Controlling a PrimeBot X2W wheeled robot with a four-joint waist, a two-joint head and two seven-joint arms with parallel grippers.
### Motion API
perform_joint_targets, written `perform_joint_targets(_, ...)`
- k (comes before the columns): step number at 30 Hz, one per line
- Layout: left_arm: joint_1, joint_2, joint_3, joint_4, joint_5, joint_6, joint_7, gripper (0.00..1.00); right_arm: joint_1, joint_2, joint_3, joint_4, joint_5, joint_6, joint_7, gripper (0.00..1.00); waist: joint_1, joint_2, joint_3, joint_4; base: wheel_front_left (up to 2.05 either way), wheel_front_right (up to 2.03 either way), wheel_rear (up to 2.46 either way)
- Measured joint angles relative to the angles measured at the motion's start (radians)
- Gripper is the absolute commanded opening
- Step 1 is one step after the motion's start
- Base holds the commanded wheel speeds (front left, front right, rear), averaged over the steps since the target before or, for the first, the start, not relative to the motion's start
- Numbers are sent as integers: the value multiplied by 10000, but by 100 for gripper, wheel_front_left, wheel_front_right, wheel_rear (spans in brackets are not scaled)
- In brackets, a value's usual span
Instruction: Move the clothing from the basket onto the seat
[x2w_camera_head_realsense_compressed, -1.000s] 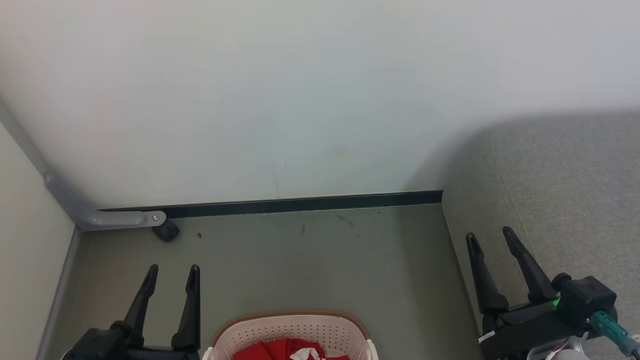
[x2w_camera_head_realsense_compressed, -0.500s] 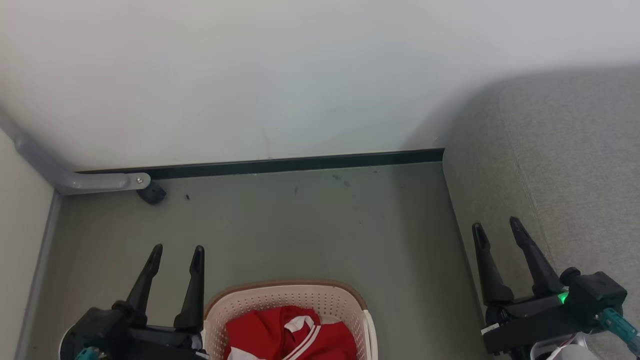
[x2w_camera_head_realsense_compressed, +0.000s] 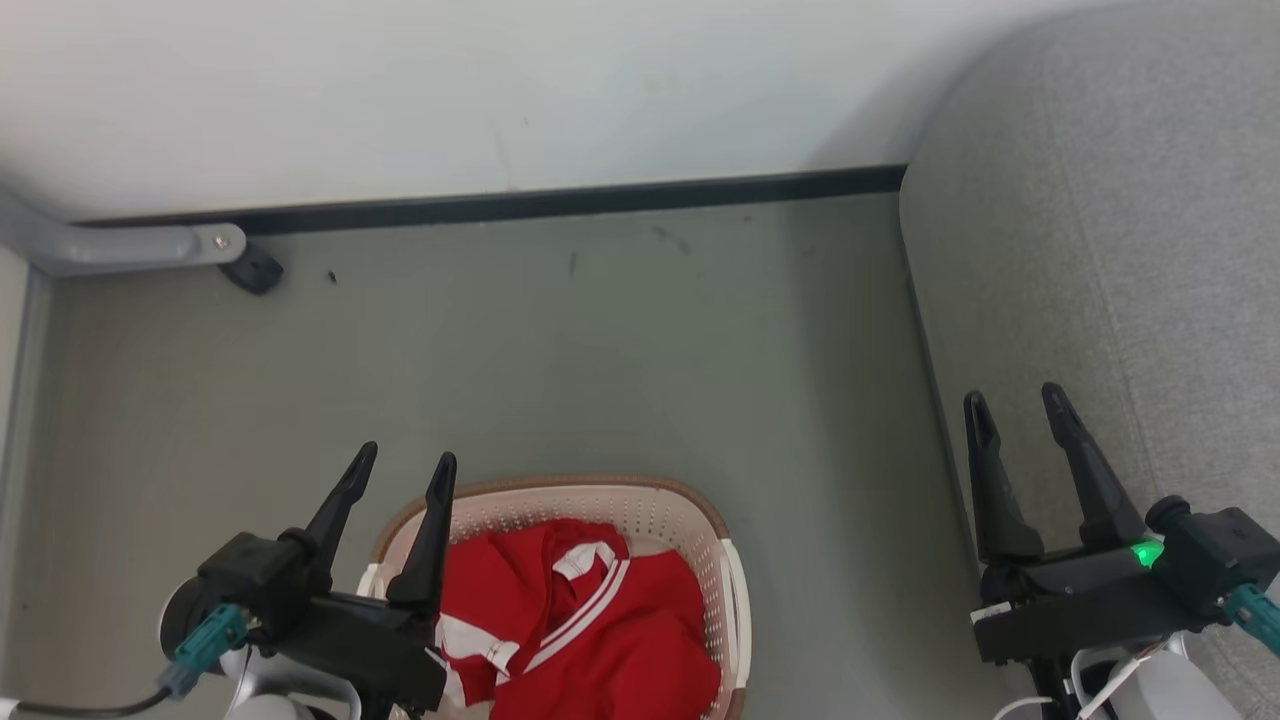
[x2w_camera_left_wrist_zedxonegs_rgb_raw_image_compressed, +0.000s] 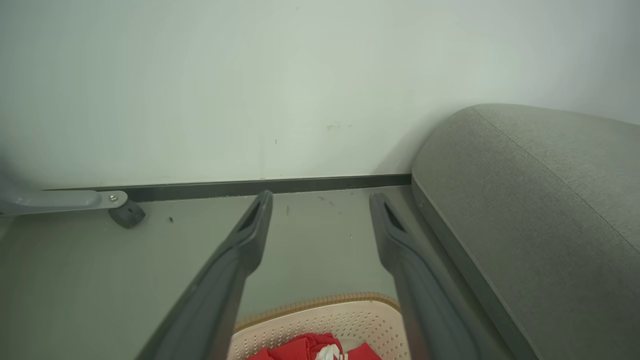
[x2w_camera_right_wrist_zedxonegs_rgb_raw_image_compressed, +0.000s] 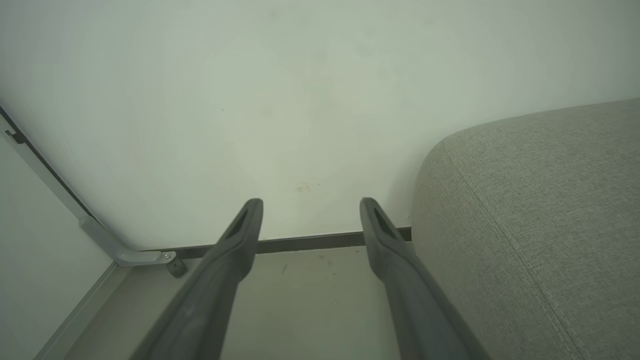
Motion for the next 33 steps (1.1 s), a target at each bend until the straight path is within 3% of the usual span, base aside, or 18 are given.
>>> perform_joint_targets(33, -3139, -562, -1287, 4468, 17, -623, 1708, 100, -1533, 134, -449, -915, -623, 96, -71, 100, -1, 0, 3590, -115, 0, 0, 0)
